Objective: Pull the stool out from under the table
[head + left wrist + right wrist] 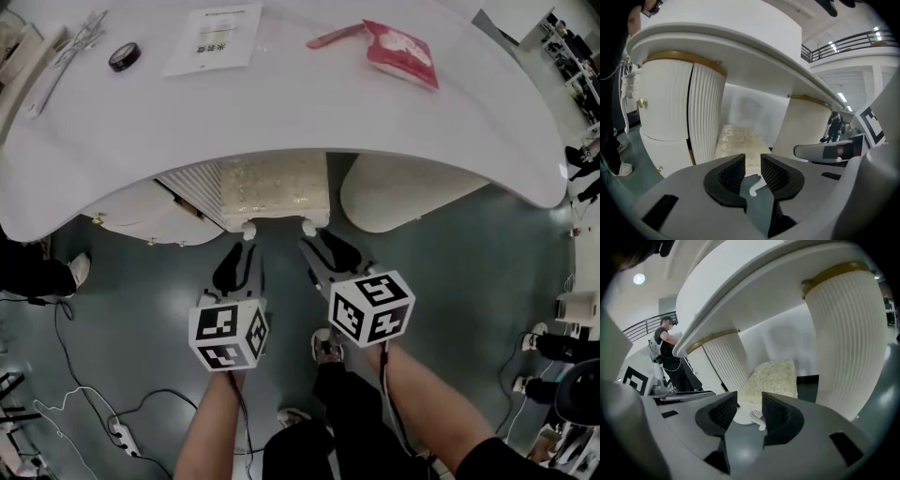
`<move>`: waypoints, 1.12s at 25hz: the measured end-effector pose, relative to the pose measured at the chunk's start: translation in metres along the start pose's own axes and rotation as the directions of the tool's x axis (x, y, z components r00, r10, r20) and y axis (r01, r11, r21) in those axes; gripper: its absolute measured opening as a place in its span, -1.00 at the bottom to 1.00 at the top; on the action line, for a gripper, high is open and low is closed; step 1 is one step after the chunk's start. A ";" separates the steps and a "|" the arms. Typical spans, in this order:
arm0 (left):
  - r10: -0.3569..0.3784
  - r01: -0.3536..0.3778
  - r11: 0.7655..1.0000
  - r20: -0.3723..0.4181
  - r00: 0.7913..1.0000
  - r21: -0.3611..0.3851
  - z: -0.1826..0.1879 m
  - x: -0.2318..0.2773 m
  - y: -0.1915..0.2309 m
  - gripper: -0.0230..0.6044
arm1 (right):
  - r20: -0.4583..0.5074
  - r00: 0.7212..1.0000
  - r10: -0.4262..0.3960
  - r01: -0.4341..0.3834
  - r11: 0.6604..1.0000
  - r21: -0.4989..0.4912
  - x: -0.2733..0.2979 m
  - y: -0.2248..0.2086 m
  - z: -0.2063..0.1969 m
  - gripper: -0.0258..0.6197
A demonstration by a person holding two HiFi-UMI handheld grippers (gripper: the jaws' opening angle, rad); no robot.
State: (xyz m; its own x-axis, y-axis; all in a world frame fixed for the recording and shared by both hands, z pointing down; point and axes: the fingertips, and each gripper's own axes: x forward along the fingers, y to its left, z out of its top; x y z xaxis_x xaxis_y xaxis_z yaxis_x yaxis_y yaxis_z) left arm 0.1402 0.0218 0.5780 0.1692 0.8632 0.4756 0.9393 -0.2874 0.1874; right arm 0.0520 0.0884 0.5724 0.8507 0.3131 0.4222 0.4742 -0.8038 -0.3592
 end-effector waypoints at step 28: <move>-0.039 -0.012 0.986 -0.306 0.951 -0.164 -0.026 0.155 0.089 0.24 | -0.240 0.970 -0.028 0.104 0.945 0.311 0.134 -0.136 -0.022 -0.04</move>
State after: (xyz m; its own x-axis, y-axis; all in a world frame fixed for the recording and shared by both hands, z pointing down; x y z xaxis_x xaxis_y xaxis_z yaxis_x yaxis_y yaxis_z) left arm 0.2424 0.1194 0.6904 0.0334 0.7056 0.7078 0.8757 -0.3620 0.3195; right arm 0.0962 0.2287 0.6964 0.7577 0.2053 0.6194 0.6072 -0.5694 -0.5541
